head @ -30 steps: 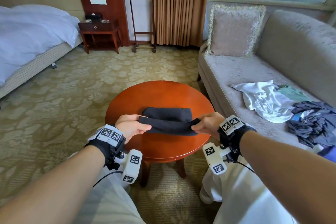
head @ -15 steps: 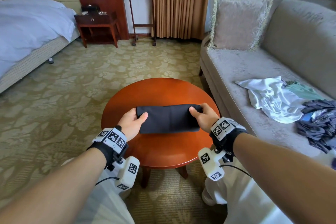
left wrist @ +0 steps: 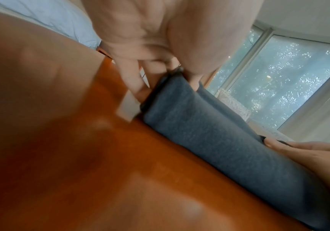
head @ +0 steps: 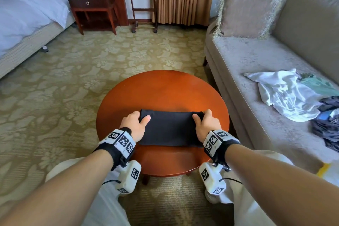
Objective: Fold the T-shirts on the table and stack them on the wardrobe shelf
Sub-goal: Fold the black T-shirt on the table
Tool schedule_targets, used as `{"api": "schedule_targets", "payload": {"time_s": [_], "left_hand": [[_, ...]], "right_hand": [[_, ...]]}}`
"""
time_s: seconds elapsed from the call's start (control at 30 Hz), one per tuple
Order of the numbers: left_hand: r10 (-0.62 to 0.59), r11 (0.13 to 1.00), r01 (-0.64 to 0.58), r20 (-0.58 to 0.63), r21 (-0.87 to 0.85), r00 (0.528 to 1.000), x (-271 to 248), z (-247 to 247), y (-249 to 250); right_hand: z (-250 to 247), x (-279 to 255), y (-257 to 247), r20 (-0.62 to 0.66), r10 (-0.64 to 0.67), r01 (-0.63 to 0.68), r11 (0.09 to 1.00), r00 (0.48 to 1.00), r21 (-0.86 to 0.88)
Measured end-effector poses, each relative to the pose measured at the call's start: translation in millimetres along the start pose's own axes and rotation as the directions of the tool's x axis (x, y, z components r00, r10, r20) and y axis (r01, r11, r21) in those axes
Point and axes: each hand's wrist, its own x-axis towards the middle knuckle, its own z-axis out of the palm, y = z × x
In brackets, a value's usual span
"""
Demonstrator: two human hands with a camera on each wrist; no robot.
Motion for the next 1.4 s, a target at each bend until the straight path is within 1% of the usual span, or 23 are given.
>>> {"api": "schedule_targets", "payload": {"time_s": [0.13, 0.27, 0.33, 0.43, 0.47, 0.63, 0.73, 0.83, 0.9, 0.97, 1.07, 1.13, 1.2, 1.27, 1.33, 1.4], "left_hand": [[-0.025, 0.997, 0.026, -0.013, 0.074, 1.0, 7, 4, 3], [-0.048, 0.995, 0.049, -0.012, 0.086, 0.999, 12, 6, 5], [-0.038, 0.997, 0.04, -0.03, 0.063, 0.999, 12, 6, 6], [-0.033, 0.999, 0.035, -0.054, 0.03, 0.998, 11, 3, 7], [-0.038, 0.999, 0.039, -0.054, 0.025, 0.998, 10, 3, 7], [-0.09, 0.996, 0.091, -0.047, 0.02, 0.995, 13, 3, 10], [-0.149, 0.984, 0.151, -0.027, 0.094, 0.989, 22, 3, 9], [-0.271, 0.949, 0.267, 0.001, 0.166, 0.963, 30, 1, 6], [-0.305, 0.936, 0.296, 0.024, 0.19, 0.952, 31, -1, 9], [-0.325, 0.932, 0.313, 0.039, 0.184, 0.945, 30, -4, 17], [-0.365, 0.927, 0.356, 0.063, 0.119, 0.929, 27, -8, 31], [-0.374, 0.926, 0.365, 0.101, 0.096, 0.922, 24, -9, 33], [-0.377, 0.925, 0.365, 0.131, 0.107, 0.917, 23, -8, 32], [-0.392, 0.919, 0.381, 0.135, 0.1, 0.91, 20, -5, 31], [-0.388, 0.921, 0.378, 0.132, 0.093, 0.912, 17, -2, 38], [-0.367, 0.927, 0.352, 0.125, 0.126, 0.922, 12, -2, 50]], "right_hand": [[4, 8, -1, 0.0, 0.066, -0.066, 0.996, 0.998, -0.064], [2, 14, -5, 0.025, 0.12, -0.118, 0.991, 0.992, -0.06], [1, 15, -8, 0.017, 0.108, -0.107, 0.993, 0.994, -0.059], [1, 16, -11, 0.016, 0.032, -0.031, 0.998, 0.999, -0.053], [1, 16, -13, 0.022, 0.026, -0.024, 0.998, 0.999, -0.051], [2, 23, -19, 0.055, 0.094, -0.089, 0.993, 0.994, -0.083], [3, 24, -19, 0.037, 0.125, -0.116, 0.978, 0.992, -0.175], [-1, 23, -19, -0.012, 0.094, -0.092, 0.925, 0.995, -0.368], [-3, 22, -18, -0.015, 0.088, -0.086, 0.909, 0.996, -0.408], [-3, 20, -16, 0.003, 0.108, -0.1, 0.927, 0.994, -0.361], [-4, 17, -16, 0.045, 0.149, -0.134, 0.962, 0.988, -0.237], [-9, 14, -20, 0.106, 0.196, -0.183, 0.976, 0.975, -0.118], [-14, 10, -21, 0.169, 0.216, -0.21, 0.976, 0.962, -0.051], [-18, 7, -17, 0.228, 0.219, -0.213, 0.976, 0.949, -0.053], [-24, 1, -18, 0.259, 0.226, -0.212, 0.974, 0.939, -0.083], [-37, -6, -21, 0.319, 0.198, -0.162, 0.977, 0.927, -0.137]]}}
